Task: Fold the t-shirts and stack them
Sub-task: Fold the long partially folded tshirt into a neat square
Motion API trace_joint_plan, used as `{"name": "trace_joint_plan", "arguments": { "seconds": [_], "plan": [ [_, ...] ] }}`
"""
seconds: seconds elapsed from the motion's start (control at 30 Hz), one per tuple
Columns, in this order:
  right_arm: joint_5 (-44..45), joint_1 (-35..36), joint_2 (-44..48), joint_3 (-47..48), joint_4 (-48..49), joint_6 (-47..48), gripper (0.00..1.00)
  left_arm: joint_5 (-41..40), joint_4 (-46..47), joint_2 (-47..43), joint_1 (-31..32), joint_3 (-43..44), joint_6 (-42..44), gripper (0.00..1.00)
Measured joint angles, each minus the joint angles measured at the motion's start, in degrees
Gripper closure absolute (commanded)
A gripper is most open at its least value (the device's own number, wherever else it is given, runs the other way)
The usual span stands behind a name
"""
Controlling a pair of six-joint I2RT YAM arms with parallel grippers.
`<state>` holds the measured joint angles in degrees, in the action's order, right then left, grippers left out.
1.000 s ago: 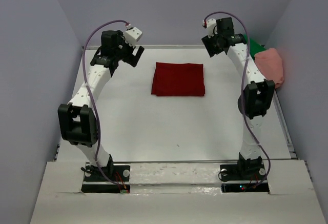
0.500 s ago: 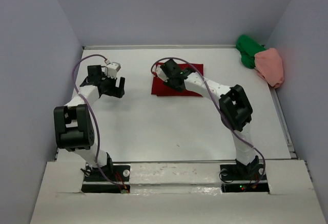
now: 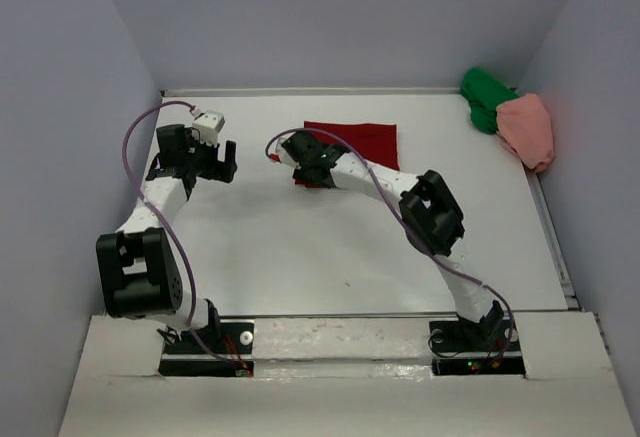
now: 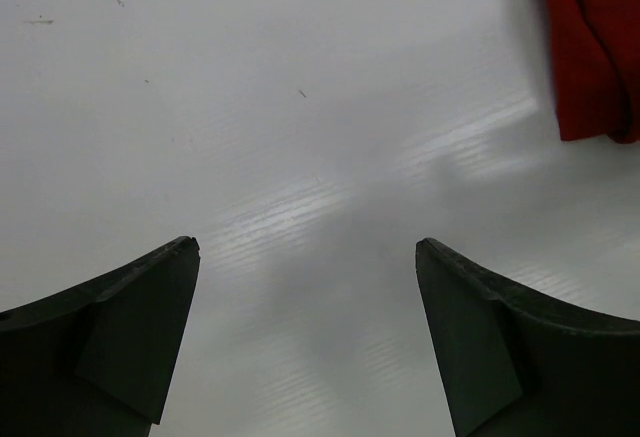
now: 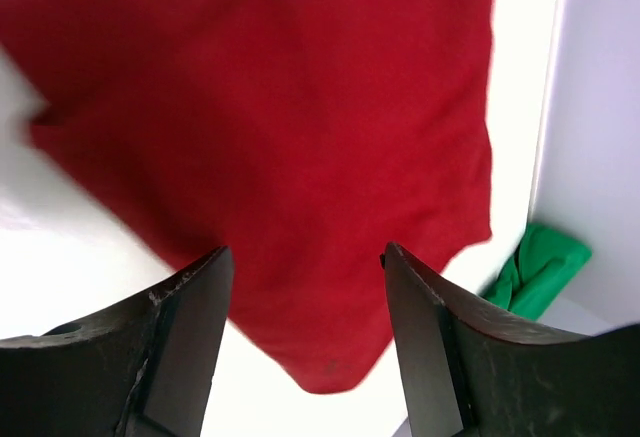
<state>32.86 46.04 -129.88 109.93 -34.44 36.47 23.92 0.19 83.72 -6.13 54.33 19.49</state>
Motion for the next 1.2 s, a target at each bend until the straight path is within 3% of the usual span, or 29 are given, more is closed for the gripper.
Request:
{"name": "trace_joint_plan", "arguments": {
  "seconds": [0.33,0.97,1.0,1.03,1.07,1.1,1.13,1.2],
  "plan": [
    [-0.72,9.22,-2.51,1.44,0.09,0.63,0.32,0.46,0.02,0.02,0.00,0.00,-0.57,0.01],
    [-0.59,8.79,-10.71,9.38,-1.33,-0.04,0.32,1.77,-0.13,0.22,0.00,0.00,-0.52,0.01],
    [-0.50,8.79,-10.97,9.73,-1.40,-0.02,0.34,1.86,-0.15,0.22,0.00,0.00,-0.52,0.01],
    [-0.46,8.79,-11.15,10.01,-1.42,-0.02,0.44,2.01,-0.15,0.22,0.00,0.00,-0.52,0.01],
    [-0.48,8.79,-11.28,10.25,-1.53,-0.04,0.48,2.32,-0.20,0.22,0.00,0.00,-0.52,0.01],
    [-0.48,8.79,-11.28,10.25,-1.53,-0.04,0.48,2.43,-0.22,0.22,0.00,0.00,-0.52,0.01],
    [-0.48,8.79,-11.50,10.43,-1.60,-0.22,0.58,2.49,-0.24,0.22,0.00,0.00,-0.55,0.01],
    [-0.57,8.79,-12.39,10.88,-1.51,-0.24,0.67,2.62,-0.37,0.22,0.00,0.00,-0.52,0.01]
  ]
}}
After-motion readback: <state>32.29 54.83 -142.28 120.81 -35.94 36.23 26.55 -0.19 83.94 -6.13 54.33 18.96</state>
